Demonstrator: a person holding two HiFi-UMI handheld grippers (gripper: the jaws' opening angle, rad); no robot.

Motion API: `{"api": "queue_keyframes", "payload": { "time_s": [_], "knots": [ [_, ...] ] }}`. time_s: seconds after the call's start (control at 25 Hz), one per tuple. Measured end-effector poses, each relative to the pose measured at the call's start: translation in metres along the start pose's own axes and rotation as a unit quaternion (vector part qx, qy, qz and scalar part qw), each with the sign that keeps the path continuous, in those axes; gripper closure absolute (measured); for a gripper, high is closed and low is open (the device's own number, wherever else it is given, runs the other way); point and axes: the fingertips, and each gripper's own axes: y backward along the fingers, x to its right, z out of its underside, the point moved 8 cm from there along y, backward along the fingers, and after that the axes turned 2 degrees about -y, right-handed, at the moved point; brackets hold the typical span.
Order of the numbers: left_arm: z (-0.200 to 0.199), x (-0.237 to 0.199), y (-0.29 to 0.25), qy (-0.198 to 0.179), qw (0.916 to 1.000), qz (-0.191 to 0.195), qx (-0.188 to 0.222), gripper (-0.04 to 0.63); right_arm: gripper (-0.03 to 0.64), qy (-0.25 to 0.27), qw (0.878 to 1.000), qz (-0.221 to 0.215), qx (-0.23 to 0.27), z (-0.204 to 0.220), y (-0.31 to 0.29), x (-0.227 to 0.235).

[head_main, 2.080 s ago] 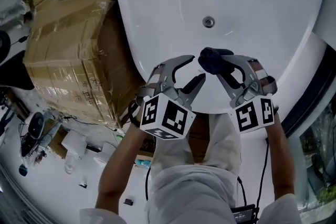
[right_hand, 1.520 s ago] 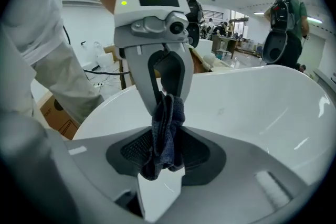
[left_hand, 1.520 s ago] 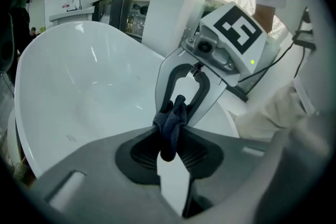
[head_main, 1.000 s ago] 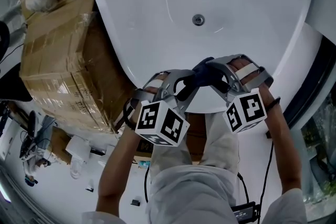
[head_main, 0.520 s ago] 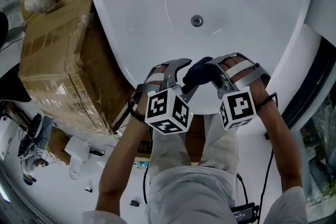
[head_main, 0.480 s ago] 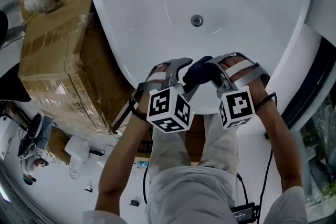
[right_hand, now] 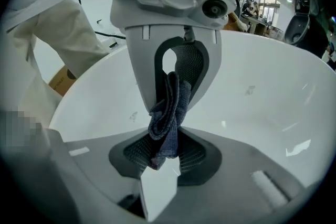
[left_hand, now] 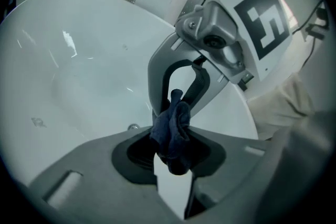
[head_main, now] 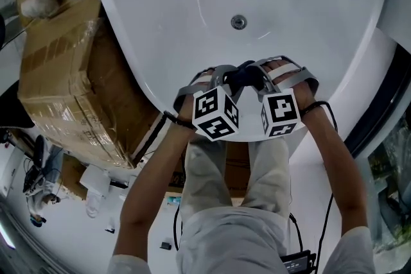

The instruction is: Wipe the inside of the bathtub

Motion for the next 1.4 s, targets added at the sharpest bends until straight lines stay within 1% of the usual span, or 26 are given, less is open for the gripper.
{"api": "queue_keyframes", "payload": {
  "time_s": [0.16, 0.32, 0.4, 0.48, 0.64, 0.76, 0.92, 1.04, 1.16, 1.28, 1.4],
  "knots": [
    [0.007, -0.012, -0.020, -0.001, 1.0000, -0.001, -0.008, 0.477, 0.502, -0.016, 1.000, 0.001, 0.000, 0.010, -0.022, 0.005],
    [0.018, -0.024, -0.044, -0.002, 1.0000, 0.008, 0.005, 0.477, 0.502, -0.024, 1.000, -0.005, -0.008, 0.022, -0.045, 0.010],
    [0.026, -0.030, -0.058, -0.015, 0.9996, 0.021, 0.007, 0.477, 0.502, -0.029, 0.999, -0.013, -0.010, 0.027, -0.059, 0.010],
    [0.034, -0.033, -0.070, -0.031, 0.9990, 0.031, -0.006, 0.479, 0.502, -0.033, 0.999, -0.024, -0.009, 0.031, -0.073, 0.009],
    [0.040, -0.042, -0.092, -0.057, 0.9973, 0.037, -0.028, 0.479, 0.500, -0.038, 0.998, -0.041, -0.009, 0.042, -0.096, 0.014],
    [0.046, -0.049, -0.107, -0.080, 0.9948, 0.046, -0.044, 0.482, 0.500, -0.027, 0.998, -0.054, -0.017, 0.047, -0.111, 0.017],
    [0.045, -0.056, -0.126, -0.130, 0.9875, 0.059, -0.067, 0.485, 0.499, 0.004, 0.997, -0.068, -0.032, 0.055, -0.129, 0.023],
    [0.047, -0.060, -0.140, -0.174, 0.9790, 0.063, -0.085, 0.486, 0.499, 0.016, 0.996, -0.077, -0.030, 0.062, -0.142, 0.026],
    [0.051, -0.065, -0.151, -0.209, 0.9703, 0.071, -0.099, 0.488, 0.499, 0.030, 0.996, -0.085, -0.021, 0.068, -0.153, 0.028],
    [0.054, -0.067, -0.163, -0.231, 0.9637, 0.083, -0.106, 0.489, 0.499, 0.040, 0.995, -0.092, -0.017, 0.074, -0.164, 0.027],
    [0.059, -0.073, -0.177, -0.239, 0.9601, 0.089, -0.114, 0.489, 0.499, 0.046, 0.995, -0.092, -0.019, 0.080, -0.178, 0.029]
  ]
}}
